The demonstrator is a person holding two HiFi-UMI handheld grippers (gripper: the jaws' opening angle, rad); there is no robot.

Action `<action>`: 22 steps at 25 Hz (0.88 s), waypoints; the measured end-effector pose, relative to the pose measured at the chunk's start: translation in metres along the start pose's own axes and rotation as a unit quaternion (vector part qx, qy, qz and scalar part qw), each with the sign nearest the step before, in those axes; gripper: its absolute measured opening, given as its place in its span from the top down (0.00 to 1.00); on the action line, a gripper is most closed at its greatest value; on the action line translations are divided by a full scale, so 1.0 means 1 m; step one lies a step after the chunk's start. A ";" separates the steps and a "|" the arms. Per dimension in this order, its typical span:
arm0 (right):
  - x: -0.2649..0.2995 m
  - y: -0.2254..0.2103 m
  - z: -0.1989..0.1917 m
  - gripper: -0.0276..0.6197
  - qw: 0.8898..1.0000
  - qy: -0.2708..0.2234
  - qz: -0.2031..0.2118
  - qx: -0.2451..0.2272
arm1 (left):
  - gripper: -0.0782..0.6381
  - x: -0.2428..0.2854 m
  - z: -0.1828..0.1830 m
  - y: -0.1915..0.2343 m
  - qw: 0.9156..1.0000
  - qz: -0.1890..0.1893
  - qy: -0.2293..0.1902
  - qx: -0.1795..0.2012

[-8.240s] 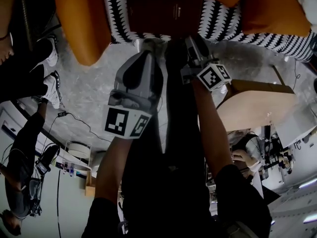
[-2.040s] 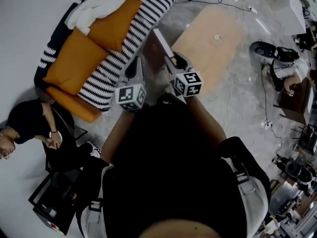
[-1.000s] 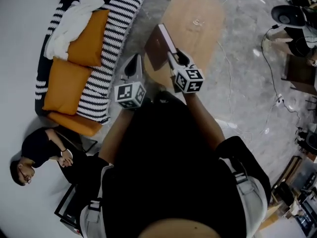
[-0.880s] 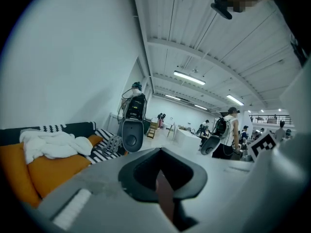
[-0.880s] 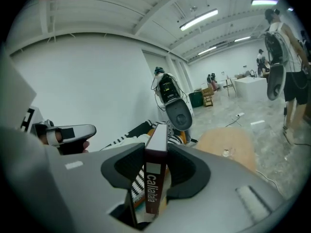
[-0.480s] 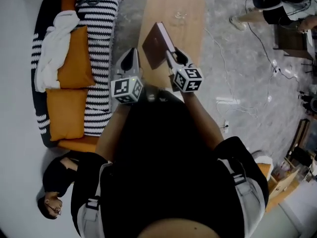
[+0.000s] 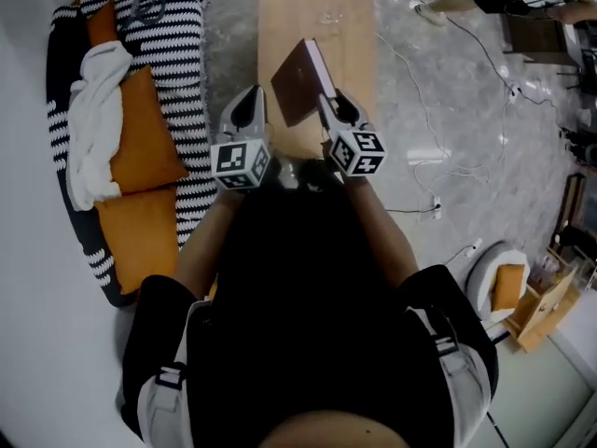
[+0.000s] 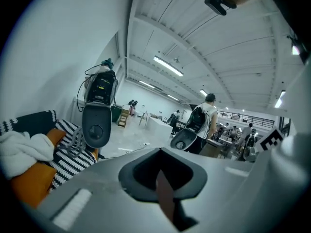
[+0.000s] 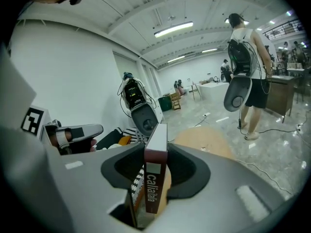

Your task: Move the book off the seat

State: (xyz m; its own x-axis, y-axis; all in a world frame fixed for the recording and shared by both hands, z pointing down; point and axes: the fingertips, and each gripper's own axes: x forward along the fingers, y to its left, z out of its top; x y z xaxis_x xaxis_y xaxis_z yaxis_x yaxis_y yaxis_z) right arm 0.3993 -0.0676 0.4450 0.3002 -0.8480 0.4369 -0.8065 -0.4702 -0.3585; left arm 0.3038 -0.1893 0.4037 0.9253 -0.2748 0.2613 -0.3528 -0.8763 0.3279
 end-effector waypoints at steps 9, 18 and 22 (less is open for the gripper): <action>0.004 -0.027 -0.007 0.72 0.999 0.003 -0.014 0.030 | 0.88 0.037 -0.003 -0.007 1.000 -0.001 0.005 0.012; 0.025 -0.059 -0.024 0.72 0.998 0.008 -0.018 0.064 | 0.88 0.066 -0.029 -0.013 1.000 0.010 0.022 0.012; 0.041 -0.069 -0.034 0.72 0.997 0.009 -0.019 0.072 | 0.88 0.081 -0.046 -0.009 0.999 0.010 0.031 0.011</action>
State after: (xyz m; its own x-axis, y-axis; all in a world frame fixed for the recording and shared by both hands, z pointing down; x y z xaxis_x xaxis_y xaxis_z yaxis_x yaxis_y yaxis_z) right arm 0.4502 -0.0614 0.5156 0.3179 -0.8252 0.4669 -0.7136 -0.5325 -0.4553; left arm 0.3759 -0.1855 0.4633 0.9074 -0.2678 0.3239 -0.3675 -0.8796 0.3022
